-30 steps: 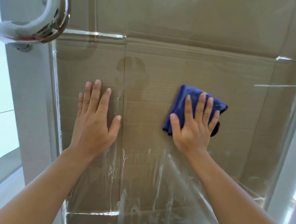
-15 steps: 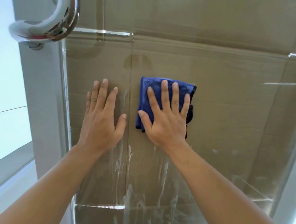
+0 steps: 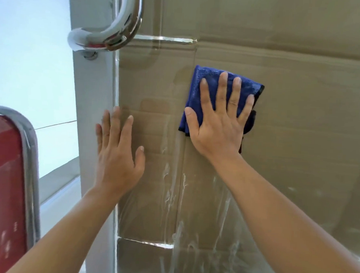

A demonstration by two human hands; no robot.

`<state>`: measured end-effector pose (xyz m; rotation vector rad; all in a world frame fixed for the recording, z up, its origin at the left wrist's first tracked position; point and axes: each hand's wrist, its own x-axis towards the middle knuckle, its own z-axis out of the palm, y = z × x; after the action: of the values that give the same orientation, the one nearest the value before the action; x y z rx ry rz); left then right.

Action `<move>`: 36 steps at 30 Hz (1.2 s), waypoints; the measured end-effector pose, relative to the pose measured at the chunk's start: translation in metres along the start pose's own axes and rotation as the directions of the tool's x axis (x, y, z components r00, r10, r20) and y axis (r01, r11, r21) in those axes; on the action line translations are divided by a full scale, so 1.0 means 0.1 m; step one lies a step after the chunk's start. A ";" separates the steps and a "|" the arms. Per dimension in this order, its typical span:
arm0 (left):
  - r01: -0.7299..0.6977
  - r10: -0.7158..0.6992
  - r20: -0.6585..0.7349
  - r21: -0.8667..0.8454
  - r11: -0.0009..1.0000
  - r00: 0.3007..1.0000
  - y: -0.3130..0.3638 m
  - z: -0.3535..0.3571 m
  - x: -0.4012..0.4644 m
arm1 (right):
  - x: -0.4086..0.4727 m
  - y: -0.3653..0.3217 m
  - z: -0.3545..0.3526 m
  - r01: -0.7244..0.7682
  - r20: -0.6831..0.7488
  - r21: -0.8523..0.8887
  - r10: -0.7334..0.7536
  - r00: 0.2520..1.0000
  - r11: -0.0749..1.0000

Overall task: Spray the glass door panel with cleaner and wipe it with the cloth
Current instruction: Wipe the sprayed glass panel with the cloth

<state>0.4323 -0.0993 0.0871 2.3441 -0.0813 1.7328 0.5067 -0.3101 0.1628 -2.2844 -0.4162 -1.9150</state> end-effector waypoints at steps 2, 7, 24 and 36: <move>0.020 -0.020 0.001 0.013 1.000 1.000 -0.07 -0.01 -0.04 | -0.07 -0.19 0.04 0.117 0.012 0.015 -0.117 0.993 0.993; 0.054 -0.054 -0.035 -0.004 0.999 0.998 -0.23 0.01 -0.14 | -0.51 -0.25 0.14 0.367 0.025 0.042 -0.369 0.929 0.929; -0.036 0.036 0.031 0.013 0.999 0.999 -0.55 -0.02 -0.49 | -0.46 -0.85 0.22 0.192 -0.008 0.090 -0.192 0.981 0.977; 0.038 -0.039 -0.005 -0.046 0.998 0.999 -0.39 0.08 -0.52 | -1.12 0.25 0.18 -0.256 -0.068 -0.019 0.254 0.965 0.966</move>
<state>0.4312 -0.0673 0.0297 2.2922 -0.0739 1.7017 0.5140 -0.3432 0.0517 -2.1620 -0.0818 -1.8684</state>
